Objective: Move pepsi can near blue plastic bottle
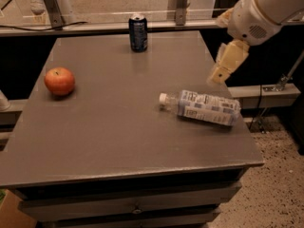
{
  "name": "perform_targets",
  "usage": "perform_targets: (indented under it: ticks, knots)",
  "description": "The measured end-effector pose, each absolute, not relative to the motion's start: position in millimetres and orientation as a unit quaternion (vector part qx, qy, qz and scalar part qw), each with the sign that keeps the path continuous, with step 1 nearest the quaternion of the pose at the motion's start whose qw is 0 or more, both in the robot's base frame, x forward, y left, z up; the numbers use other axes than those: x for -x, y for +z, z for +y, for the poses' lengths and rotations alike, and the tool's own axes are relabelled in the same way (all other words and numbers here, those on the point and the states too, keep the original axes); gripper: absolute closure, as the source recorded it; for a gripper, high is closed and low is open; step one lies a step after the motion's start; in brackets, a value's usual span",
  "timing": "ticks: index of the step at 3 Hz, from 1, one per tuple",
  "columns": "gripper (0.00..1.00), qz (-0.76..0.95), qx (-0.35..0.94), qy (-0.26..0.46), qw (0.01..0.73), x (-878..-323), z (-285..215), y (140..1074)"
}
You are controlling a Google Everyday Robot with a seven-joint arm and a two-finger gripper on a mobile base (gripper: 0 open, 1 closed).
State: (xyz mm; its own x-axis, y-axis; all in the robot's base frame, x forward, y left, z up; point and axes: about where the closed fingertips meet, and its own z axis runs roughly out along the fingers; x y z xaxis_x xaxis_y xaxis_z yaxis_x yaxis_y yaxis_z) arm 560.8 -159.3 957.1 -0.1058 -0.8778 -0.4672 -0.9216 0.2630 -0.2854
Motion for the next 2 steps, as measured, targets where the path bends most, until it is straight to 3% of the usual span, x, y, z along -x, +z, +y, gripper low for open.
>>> perform_targets:
  ticks: [2]
  knots:
    - [0.0,0.781,0.482,0.137,0.373,-593,-113,948]
